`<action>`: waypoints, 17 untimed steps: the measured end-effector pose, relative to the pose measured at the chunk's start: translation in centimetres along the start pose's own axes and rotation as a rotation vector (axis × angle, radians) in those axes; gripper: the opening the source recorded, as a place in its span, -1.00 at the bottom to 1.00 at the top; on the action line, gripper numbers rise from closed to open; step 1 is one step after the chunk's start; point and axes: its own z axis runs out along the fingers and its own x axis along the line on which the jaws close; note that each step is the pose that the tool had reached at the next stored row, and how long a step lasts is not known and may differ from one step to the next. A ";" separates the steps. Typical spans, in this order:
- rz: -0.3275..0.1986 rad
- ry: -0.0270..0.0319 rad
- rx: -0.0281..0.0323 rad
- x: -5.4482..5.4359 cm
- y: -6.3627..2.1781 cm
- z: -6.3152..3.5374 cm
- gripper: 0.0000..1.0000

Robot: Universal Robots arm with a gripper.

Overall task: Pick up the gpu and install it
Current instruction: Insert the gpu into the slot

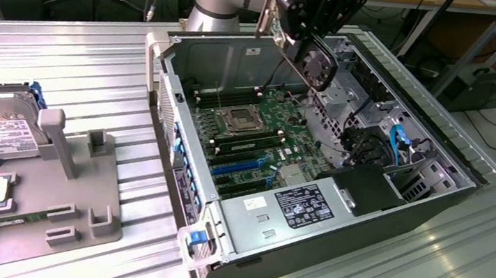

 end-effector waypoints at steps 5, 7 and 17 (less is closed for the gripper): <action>-0.030 0.0013 -0.0002 0.0 0.00 0.00 -0.44; -0.040 0.0018 -0.0003 0.0 0.00 0.00 -0.44; -0.096 0.0042 -0.0008 0.0 0.00 0.00 -0.44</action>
